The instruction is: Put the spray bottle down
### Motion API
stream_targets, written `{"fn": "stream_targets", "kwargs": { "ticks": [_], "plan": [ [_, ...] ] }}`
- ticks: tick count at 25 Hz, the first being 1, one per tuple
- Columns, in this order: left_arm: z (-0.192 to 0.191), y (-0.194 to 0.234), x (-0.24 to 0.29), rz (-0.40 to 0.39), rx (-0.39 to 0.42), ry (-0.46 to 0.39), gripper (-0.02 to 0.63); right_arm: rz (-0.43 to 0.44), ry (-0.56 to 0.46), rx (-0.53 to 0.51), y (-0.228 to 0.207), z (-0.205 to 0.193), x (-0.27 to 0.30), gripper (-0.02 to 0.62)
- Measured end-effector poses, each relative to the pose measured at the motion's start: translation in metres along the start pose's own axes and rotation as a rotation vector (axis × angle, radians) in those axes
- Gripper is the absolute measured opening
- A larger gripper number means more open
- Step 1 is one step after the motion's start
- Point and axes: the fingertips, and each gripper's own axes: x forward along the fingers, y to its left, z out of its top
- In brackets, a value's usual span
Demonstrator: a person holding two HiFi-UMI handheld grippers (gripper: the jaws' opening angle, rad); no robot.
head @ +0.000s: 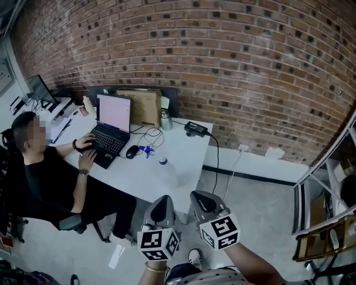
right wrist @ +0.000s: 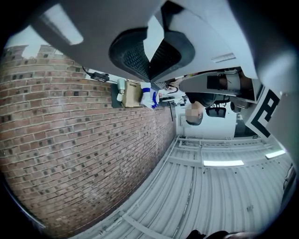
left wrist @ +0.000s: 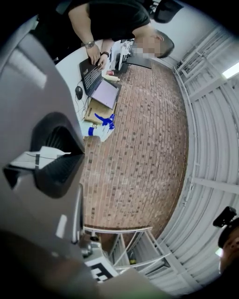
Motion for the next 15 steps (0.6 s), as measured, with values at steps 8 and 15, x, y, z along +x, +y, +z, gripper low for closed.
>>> {"fn": "stream_targets", "kwargs": {
  "ticks": [8, 15],
  "plan": [
    [-0.027, -0.037, -0.07, 0.014, 0.034, 0.037, 0.008, 0.049, -0.013, 0.019, 0.032, -0.011, -0.063, -0.002],
    [-0.029, -0.05, -0.092, 0.026, 0.028, 0.022, 0.008, 0.052, -0.004, 0.001, 0.04, -0.017, -0.089, -0.002]
  ]
}}
